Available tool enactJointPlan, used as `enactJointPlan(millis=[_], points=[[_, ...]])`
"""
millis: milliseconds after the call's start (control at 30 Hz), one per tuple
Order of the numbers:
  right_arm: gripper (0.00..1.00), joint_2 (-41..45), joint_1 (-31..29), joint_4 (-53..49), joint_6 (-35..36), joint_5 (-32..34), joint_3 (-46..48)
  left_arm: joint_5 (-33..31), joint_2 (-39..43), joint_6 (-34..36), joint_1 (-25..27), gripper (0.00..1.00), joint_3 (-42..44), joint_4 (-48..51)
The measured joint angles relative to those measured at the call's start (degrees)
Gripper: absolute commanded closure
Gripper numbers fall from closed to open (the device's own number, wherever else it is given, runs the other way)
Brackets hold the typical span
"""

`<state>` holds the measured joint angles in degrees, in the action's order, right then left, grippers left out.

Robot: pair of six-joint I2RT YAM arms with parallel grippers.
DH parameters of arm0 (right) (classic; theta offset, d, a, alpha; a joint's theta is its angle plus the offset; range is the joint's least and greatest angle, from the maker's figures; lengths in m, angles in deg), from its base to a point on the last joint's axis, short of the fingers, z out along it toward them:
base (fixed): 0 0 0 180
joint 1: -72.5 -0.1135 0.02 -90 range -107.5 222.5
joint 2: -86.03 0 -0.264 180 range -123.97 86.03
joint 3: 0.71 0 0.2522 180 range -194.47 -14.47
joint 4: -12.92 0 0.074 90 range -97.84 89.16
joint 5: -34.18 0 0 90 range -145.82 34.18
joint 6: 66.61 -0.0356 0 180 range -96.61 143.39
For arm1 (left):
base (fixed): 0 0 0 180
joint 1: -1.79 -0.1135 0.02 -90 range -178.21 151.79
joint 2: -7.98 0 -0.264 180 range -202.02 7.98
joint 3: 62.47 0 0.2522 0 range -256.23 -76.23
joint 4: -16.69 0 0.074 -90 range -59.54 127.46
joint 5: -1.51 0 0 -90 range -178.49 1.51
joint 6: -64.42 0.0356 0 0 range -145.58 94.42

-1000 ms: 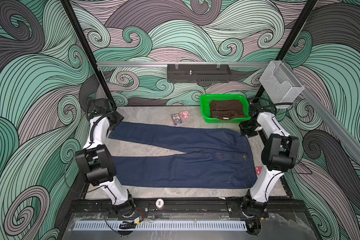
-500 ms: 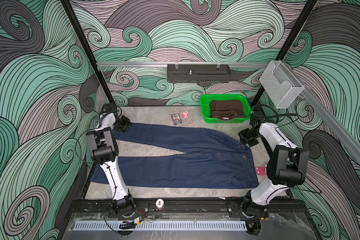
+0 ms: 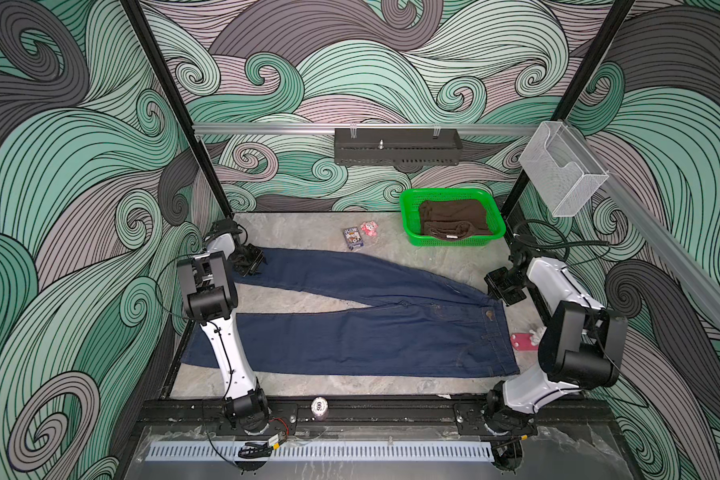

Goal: Fold and stack the trousers

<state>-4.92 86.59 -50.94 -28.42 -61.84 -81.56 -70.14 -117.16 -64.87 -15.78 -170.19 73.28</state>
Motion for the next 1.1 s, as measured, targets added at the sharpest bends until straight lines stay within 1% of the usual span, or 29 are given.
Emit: enactJointPlan(millis=[200, 300, 400, 467, 533, 633, 767, 867, 967, 1100], points=[[1.0, 4.22, 3.93, 0.24, 0.83, 0.07, 2.99, -2.47, 7.67, 0.07, -0.13, 0.55, 11.06, 0.26], [1.0, 5.86, 4.98, 0.2, 0.83, 0.5, 5.03, -3.74, 10.43, 0.48, -0.44, 0.47, 14.16, 2.45], [1.0, 6.62, 5.25, 0.13, 0.79, 1.03, 5.86, -5.03, 12.31, 0.92, -0.87, 0.39, 12.55, 5.7], [1.0, 6.75, 5.29, 0.39, 0.7, 1.16, 5.86, -5.84, 13.31, 1.27, -1.09, 0.36, 7.96, 8.2], [1.0, 6.97, 5.29, 0.55, 0.35, 1.46, 5.86, -7.74, 14.12, 1.7, -1.2, 0.35, 0.76, 9.53], [1.0, 7.48, 5.33, 1.05, -0.76, 1.92, 5.86, -11.39, 15.32, 2.19, -1.4, 0.35, -7.54, 10.12], [1.0, 7.72, 5.35, 2.14, -2.14, 2.23, 5.84, -16.98, 14.58, 0.44, -1.77, 0.37, -13.4, 12.07], [1.0, 7.67, 5.35, 2.58, -2.64, 2.36, 5.6, -19.15, 8.83, -2.49, -2.47, 0.37, -20.2, 17.68], [1.0, 7.17, 5.35, 2.8, -2.67, 2.4, 4.72, -19.47, -0.55, -6.14, -3.78, 0.39, -30.4, 24.76], [1.0, 5.7, 5.35, 3.21, -2.67, 2.36, 3.78, -19.93, -12.74, -10.6, -4.94, 0.39, -44.24, 34.05]])
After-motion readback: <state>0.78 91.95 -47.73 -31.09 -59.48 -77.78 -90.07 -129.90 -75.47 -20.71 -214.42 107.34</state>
